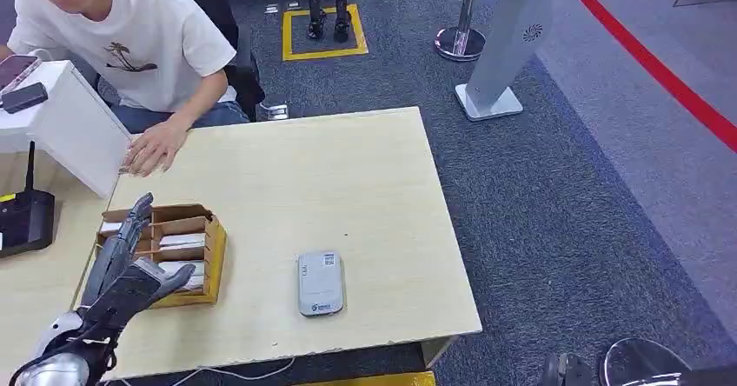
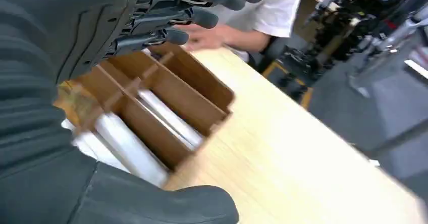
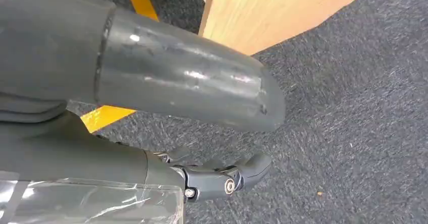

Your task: Pass the card to the sensor for recognition and then transmit it.

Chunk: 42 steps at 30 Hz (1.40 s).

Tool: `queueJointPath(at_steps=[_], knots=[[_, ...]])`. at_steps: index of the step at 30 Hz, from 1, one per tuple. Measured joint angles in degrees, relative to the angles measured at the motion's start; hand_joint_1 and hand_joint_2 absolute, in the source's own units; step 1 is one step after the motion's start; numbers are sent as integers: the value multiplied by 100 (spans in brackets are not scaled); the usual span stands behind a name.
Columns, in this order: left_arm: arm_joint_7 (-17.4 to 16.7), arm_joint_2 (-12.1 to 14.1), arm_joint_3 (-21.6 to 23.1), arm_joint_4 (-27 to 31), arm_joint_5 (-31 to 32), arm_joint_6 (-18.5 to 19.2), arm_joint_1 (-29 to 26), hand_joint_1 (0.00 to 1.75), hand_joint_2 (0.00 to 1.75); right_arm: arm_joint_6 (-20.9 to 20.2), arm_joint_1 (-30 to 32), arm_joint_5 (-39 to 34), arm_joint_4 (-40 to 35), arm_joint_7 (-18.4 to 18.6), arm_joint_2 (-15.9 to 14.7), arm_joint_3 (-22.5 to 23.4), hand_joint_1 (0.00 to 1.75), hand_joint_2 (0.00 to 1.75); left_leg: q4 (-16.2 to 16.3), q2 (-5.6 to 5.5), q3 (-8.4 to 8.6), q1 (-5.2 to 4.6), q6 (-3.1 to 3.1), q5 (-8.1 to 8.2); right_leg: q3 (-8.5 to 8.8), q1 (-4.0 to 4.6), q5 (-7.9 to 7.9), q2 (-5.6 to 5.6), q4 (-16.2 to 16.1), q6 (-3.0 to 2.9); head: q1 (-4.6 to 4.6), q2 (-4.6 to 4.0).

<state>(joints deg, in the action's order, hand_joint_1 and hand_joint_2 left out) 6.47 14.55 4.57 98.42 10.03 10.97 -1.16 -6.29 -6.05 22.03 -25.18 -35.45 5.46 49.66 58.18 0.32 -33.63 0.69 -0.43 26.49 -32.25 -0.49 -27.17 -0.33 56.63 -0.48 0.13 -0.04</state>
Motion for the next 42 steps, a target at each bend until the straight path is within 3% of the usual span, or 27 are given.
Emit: queueJointPath(at_steps=[3,15,22,24,25,26,28,37,42], knots=[[124,-197,-2,152,-294,9,-224,0,175,4,4,-37,22,-4,0,2,0,0,0,-2,-3,1,1,1,-1,-1,-2,-2,-2,2,4,0],[660,-1047,-186,1126,-646,-96,-1958,0,175,-20,132,-151,52,-72,0,282,0,0,0,3,0,-1,10,21,-1,-2,-21,6,-4,14,4,0],[658,-1094,-190,1173,-555,-111,-2044,0,175,-20,141,-140,52,-72,0,291,0,0,0,3,-1,0,10,21,-1,-2,-22,3,-5,14,6,0],[544,-1156,-203,1270,-204,-208,-2203,0,175,-24,147,-107,50,-72,0,315,0,0,-1,2,-1,0,10,21,0,-2,-22,0,-4,14,7,0],[88,-1173,-269,1344,498,-345,-2311,0,175,-50,152,-88,37,-55,0,365,0,0,-1,1,-1,1,10,21,0,-2,-22,0,-4,14,4,0],[-250,-1132,-321,1390,1155,-490,-2356,0,175,-61,165,-22,-7,-7,2,431,0,0,-1,0,1,2,10,21,1,-2,-21,0,-3,14,7,0],[-382,-1086,-343,1392,1389,-540,-2344,0,175,-98,175,13,-28,0,4,463,0,0,-1,0,2,2,10,20,2,-2,-21,0,-3,14,4,0],[-612,-865,-348,1392,1876,-575,-2254,0,175,-125,181,105,-55,2,48,568,0,0,-1,1,2,1,10,21,2,-2,-21,1,-3,14,7,0],[-938,-415,-347,1392,2040,-523,-2172,0,175,-159,174,188,-55,-20,48,656,0,0,-2,0,2,2,10,20,2,-2,-22,0,-3,13,6,0]])
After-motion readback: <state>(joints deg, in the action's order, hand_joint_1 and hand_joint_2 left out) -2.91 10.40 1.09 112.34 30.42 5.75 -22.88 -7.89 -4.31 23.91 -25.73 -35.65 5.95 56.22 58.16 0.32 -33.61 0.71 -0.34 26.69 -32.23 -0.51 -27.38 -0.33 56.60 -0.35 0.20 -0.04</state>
